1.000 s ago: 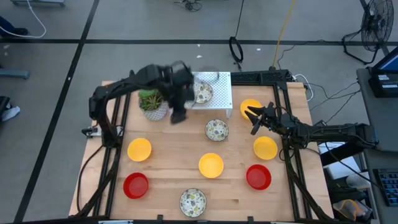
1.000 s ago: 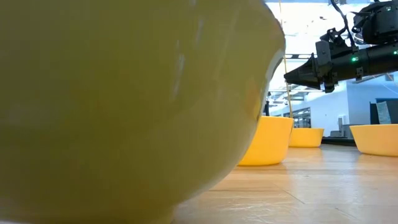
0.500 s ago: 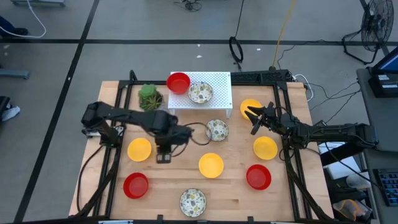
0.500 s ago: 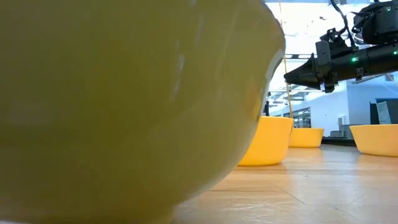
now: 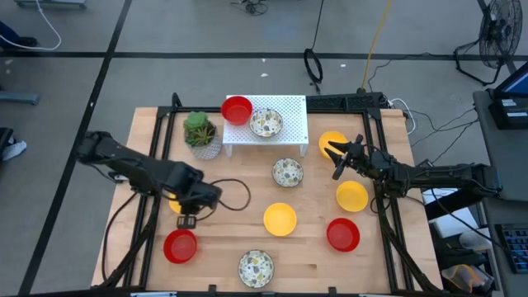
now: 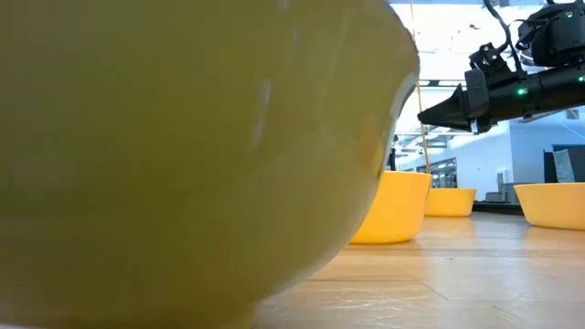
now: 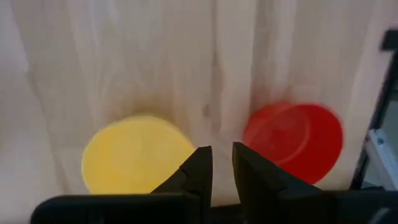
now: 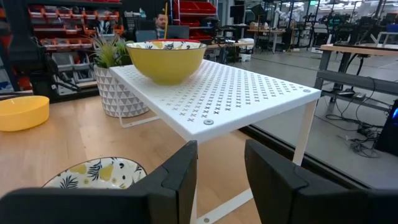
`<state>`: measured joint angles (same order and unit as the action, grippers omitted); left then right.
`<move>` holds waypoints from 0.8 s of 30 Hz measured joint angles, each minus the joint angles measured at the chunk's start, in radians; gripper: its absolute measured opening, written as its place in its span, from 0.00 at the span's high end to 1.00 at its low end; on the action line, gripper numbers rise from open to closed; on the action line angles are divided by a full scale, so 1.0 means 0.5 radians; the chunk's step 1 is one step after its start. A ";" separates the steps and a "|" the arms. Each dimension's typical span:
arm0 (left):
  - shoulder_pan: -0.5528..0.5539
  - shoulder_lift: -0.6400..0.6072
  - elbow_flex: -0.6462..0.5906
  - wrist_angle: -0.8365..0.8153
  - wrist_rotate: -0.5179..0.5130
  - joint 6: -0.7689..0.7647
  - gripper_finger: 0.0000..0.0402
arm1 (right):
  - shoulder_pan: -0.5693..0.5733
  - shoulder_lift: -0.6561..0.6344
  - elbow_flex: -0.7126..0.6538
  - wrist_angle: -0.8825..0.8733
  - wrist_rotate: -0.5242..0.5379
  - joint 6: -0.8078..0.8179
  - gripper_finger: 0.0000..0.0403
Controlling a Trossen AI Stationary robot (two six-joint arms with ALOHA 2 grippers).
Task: Pick & Place Mini bowls
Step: Put the yellow bowl on the shelf
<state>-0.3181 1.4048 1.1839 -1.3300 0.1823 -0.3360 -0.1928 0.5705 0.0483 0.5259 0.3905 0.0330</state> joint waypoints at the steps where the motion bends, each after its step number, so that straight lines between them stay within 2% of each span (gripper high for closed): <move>1: 0.000 -0.047 -0.061 0.027 0.002 -0.030 0.84 | 0.000 0.000 0.000 -0.001 0.001 0.000 0.69; 12: 0.012 -0.393 -0.645 0.508 -0.128 -0.403 0.83 | 0.000 0.000 0.000 -0.001 0.001 0.000 0.69; 24: -0.016 -0.404 -0.884 0.578 -0.172 -1.008 0.61 | 0.000 0.000 0.000 0.000 0.000 0.410 0.69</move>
<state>-0.3262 1.2030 0.7419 -1.0412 0.0962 -0.8399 -0.1928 0.5705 0.0483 0.5259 0.3904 0.2379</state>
